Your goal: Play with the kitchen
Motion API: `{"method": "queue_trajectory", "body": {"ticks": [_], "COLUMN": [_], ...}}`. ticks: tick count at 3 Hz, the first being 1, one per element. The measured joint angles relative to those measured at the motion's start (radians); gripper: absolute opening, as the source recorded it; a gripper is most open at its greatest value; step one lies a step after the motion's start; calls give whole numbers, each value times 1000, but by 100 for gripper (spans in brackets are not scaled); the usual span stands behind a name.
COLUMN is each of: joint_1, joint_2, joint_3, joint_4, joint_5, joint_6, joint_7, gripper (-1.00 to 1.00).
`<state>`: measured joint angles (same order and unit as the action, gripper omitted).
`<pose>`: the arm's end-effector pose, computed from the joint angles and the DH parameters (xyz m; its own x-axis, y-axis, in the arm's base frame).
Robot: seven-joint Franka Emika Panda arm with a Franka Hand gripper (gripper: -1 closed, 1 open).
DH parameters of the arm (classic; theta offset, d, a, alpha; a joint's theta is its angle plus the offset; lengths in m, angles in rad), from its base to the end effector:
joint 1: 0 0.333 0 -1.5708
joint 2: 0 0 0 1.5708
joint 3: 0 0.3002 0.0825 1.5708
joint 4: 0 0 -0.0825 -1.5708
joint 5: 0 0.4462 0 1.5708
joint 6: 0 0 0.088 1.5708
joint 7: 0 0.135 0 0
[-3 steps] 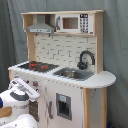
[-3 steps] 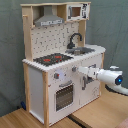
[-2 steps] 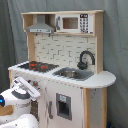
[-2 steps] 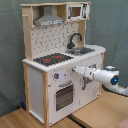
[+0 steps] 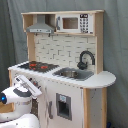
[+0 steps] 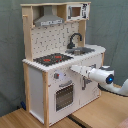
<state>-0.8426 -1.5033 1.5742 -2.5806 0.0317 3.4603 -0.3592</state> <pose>0.4450 0.3271 0.3316 -0.0461 0.9602 -0.2755 0.0239 0.2767 0.9607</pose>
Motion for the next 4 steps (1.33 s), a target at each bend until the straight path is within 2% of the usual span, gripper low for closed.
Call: {"method": "queue_trajectory", "body": {"ticks": [1, 2, 4], "joint_1": [0, 0, 1], "joint_2": [0, 0, 6], "joint_3": [0, 4, 4], "joint_4": [-1, -4, -4], "joint_5": [0, 6, 7], "joint_6": [0, 0, -3], "joint_7": [2, 67, -146], "gripper": [-100, -100, -100]}}
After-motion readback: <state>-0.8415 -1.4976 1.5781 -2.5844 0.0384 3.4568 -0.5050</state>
